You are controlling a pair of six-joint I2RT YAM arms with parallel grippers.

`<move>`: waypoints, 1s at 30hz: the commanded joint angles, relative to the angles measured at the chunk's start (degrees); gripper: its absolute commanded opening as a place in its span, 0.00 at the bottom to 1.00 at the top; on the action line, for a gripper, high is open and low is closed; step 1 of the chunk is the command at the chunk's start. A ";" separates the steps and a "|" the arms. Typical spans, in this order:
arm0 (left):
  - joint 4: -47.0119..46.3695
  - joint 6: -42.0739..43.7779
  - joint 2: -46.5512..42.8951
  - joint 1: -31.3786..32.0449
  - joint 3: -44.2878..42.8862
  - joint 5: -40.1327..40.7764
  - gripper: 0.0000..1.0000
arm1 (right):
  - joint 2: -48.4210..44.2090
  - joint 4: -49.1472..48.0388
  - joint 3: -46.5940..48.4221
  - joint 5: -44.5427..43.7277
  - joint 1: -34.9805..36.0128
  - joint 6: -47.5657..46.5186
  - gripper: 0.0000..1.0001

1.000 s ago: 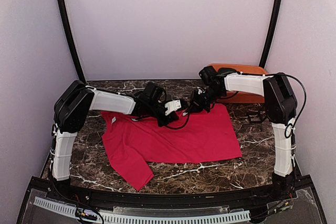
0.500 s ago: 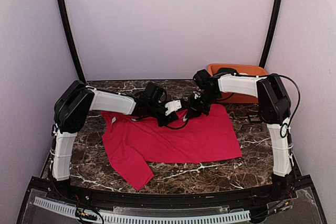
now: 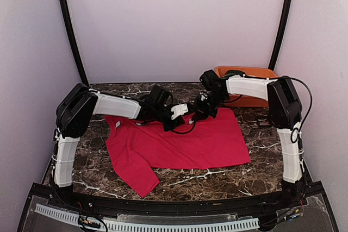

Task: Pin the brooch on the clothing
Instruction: Cross the brooch on the flattened clothing.

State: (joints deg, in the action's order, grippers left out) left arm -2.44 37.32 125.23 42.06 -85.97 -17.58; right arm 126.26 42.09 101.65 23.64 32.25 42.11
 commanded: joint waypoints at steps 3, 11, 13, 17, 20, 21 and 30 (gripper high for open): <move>0.79 -0.31 0.27 0.45 0.55 0.58 0.01 | -3.06 -0.73 -0.71 -0.07 0.09 -0.07 0.00; 1.09 -0.15 0.28 0.55 0.46 0.01 0.01 | -2.78 -2.75 -1.29 2.40 0.07 0.72 0.00; 0.97 -0.14 0.28 0.56 0.46 -0.07 0.01 | -2.70 -3.41 -1.72 3.17 0.09 1.07 0.00; 1.02 -0.23 0.28 0.53 0.46 -0.76 0.01 | -2.21 -4.24 -1.72 4.28 0.09 1.41 0.00; 0.95 -0.29 0.28 0.56 0.46 -1.05 0.01 | -1.92 -4.42 -1.59 4.77 0.10 1.45 0.00; 0.94 -0.31 0.28 0.56 0.50 -1.22 0.01 | -1.81 -4.58 -1.54 4.81 0.09 1.47 0.00; 0.94 -0.75 0.28 0.50 0.24 -1.74 0.01 | -0.11 -4.58 -0.24 4.83 0.82 1.36 0.00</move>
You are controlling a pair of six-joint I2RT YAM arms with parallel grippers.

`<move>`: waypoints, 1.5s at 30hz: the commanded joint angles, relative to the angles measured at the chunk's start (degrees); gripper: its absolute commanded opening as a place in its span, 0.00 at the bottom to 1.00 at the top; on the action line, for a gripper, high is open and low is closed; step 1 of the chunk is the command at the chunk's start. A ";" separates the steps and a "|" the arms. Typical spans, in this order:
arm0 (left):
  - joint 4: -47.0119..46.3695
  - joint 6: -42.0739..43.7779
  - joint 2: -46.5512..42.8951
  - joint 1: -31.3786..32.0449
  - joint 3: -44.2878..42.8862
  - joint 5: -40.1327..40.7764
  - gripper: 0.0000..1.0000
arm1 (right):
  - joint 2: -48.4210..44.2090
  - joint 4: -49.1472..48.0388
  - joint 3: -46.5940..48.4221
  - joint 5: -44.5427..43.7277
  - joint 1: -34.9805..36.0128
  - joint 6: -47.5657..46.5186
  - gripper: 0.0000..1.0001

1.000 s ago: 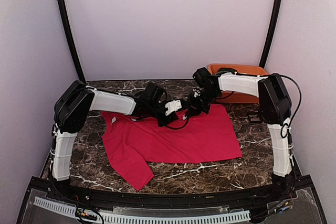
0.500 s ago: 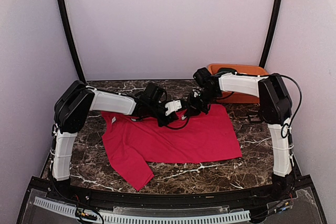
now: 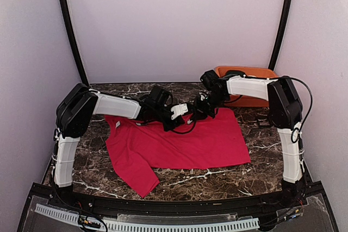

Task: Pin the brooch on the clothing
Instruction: Cross the brooch on the flattened clothing.

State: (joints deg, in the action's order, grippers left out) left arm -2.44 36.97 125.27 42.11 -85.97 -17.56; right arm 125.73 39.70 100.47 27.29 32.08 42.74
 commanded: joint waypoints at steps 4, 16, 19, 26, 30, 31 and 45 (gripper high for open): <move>0.87 -0.64 0.23 0.50 0.19 -1.81 0.01 | 1.45 -2.09 1.26 1.17 1.38 0.60 0.00; -0.48 -2.01 -0.06 0.46 0.83 -3.19 0.01 | 3.51 -3.31 1.82 3.23 2.04 0.87 0.00; -1.74 -2.43 -0.40 0.52 1.47 -4.08 0.01 | 3.10 -5.35 0.52 4.93 1.99 1.63 0.00; -2.89 -2.77 -0.57 0.37 2.28 -4.27 0.01 | 1.65 -8.14 -2.57 6.11 0.92 2.34 0.00; -3.24 -2.91 -0.59 0.36 2.54 -3.34 0.01 | 0.63 -8.28 -4.08 5.72 -0.01 2.00 0.00; -3.33 -3.05 -0.62 0.31 2.56 -3.22 0.01 | 0.31 -8.44 -4.55 5.68 -0.19 1.89 0.00; -5.65 -4.31 -1.91 -0.45 4.14 -4.82 0.01 | 0.55 -8.52 -4.74 6.41 -0.45 0.11 0.00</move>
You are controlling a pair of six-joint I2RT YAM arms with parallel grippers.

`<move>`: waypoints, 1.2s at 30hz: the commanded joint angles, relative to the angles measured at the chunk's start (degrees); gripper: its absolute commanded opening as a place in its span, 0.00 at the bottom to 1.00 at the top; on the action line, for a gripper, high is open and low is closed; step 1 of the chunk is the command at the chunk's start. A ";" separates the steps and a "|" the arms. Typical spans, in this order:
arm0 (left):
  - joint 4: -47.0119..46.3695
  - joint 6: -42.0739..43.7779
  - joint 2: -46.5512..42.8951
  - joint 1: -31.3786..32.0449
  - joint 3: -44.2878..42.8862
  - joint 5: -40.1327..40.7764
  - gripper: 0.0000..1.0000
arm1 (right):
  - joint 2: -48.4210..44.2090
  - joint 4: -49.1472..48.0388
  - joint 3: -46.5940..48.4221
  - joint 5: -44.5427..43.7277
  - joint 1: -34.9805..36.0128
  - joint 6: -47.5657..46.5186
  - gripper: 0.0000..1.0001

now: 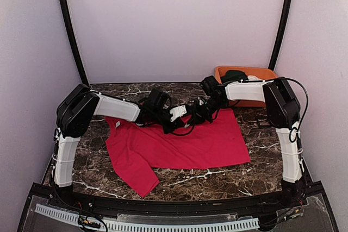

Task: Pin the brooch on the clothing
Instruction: Cross the brooch on the flattened clothing.

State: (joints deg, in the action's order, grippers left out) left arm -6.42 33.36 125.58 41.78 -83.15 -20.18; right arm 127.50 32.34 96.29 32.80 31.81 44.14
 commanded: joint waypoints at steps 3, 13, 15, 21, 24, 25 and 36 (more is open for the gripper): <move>-2.75 -0.18 -3.23 -0.72 2.93 -3.79 0.01 | -1.38 -1.58 -0.73 2.11 -0.41 -2.88 0.00; -4.40 1.51 -5.41 -1.31 5.09 -5.43 0.02 | -2.53 -4.74 -2.90 7.61 -0.98 -9.15 0.00; -4.39 1.65 -5.57 -1.41 5.18 -5.32 0.02 | -2.91 -5.20 -3.66 7.63 -1.34 -9.67 0.00; -4.19 2.22 -6.38 -1.69 5.49 -5.57 0.04 | -4.22 -5.60 -5.03 7.81 -2.59 -12.54 0.00; -4.29 2.40 -6.61 -1.85 5.82 -5.88 0.04 | -5.83 -7.64 -6.57 9.41 -3.26 -13.28 0.00; -4.37 2.45 -6.72 -1.94 5.86 -5.64 0.04 | -6.33 -8.13 -7.12 9.88 -3.49 -13.23 0.00; -4.38 3.11 -6.85 -2.05 5.98 -3.54 0.06 | -10.27 2.65 -5.01 5.52 -4.53 -13.13 0.00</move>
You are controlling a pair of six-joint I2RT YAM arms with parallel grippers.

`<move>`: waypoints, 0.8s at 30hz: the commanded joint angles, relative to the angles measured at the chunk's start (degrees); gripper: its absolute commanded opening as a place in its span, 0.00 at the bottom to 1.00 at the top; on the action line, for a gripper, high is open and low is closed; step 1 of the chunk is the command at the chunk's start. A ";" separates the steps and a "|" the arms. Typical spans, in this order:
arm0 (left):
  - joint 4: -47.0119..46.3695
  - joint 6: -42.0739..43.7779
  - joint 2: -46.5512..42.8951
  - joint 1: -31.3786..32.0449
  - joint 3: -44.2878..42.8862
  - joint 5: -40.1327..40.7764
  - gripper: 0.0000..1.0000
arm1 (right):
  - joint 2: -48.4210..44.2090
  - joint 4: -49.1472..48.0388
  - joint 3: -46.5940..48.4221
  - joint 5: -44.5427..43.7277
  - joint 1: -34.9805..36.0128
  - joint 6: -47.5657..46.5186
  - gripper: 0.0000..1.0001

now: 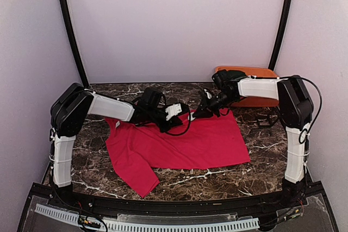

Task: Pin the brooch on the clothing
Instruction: Cross the brooch on the flattened clothing.

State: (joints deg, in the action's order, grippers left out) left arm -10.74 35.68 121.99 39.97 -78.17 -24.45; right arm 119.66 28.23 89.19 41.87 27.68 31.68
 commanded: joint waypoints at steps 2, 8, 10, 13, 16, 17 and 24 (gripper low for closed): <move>-0.32 1.21 -3.52 -0.28 1.19 1.09 0.07 | -2.51 10.21 2.97 -6.55 -0.86 0.64 0.00; -1.83 3.60 -4.28 0.24 2.36 4.94 0.07 | -1.93 16.89 5.27 -7.34 -0.97 3.81 0.00; -3.12 4.92 -4.55 0.78 3.18 7.42 0.06 | -1.92 19.38 6.41 -7.25 -0.68 6.33 0.00; -5.03 6.74 -4.90 1.57 4.82 9.39 0.05 | -2.77 19.23 6.28 -7.50 0.03 10.35 0.00; -8.83 7.39 -5.47 2.10 7.23 10.57 0.03 | -3.78 17.81 5.82 -9.41 0.68 16.03 0.00; -9.46 7.74 -5.65 2.30 7.59 10.70 0.03 | -3.76 17.39 5.74 -8.90 0.89 17.57 0.00; -11.58 9.55 -6.12 2.91 9.28 9.52 0.01 | 0.24 15.95 9.60 -4.16 4.29 20.40 0.00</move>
State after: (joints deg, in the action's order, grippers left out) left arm -19.68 43.44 119.35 42.52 -70.54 -14.68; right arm 118.34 45.12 94.96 35.42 29.71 48.82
